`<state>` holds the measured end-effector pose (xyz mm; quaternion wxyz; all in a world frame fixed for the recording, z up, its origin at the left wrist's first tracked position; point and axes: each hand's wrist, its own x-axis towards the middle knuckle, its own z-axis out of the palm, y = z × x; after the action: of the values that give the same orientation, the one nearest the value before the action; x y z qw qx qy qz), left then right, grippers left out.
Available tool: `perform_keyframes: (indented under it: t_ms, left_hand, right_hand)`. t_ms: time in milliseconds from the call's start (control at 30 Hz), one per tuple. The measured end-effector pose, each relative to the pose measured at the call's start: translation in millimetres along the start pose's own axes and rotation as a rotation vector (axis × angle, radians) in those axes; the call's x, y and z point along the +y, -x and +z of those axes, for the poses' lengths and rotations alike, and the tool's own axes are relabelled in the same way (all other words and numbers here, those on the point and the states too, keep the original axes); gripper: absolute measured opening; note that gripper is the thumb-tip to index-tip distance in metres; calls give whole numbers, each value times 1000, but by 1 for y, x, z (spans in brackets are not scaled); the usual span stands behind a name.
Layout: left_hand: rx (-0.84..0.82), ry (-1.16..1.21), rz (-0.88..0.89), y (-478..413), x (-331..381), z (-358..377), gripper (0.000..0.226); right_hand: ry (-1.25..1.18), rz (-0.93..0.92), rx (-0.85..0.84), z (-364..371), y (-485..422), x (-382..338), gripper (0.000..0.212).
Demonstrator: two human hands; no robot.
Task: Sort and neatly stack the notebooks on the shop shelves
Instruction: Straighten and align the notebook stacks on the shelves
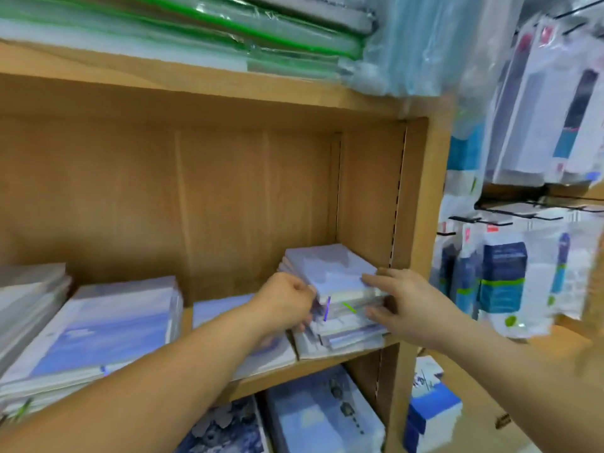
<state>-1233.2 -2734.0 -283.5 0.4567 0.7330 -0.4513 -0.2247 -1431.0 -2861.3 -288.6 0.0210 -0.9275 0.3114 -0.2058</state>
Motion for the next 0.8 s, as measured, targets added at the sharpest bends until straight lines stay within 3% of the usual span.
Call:
perform_keyframes:
  t_ms: [100,200,300,400,500,567,733,800]
  left_hand:
    - [32,291,-156,-13,3,8,37]
    - [23,289,-173,-13,8,9,32]
    - [38,344,-179,-7,19,8,21]
    - [18,413,-144,8,25,-7,24]
    - [21,436,-91,36,24,-34,28]
    - [51,402,-52,60,22,-57,26]
    - [234,84,17,128,-3,-138,36]
    - [283,49,26,154,-10,-174,40]
  right_hand:
    - [39,-34,77,10,-4,5,53]
    - [18,-17,97,16,-5,2,49]
    - [-171,14,162,15,0,2,42]
    - [-355,108,258,6,7,-6,42]
    - [-471,104,127,-1,11,-36,53]
    - [-545,100,65,-3,11,-64,53]
    - [-732,4,129,-17,6,-156,59]
    - [-754,-64,140,-20,0,-197,42]
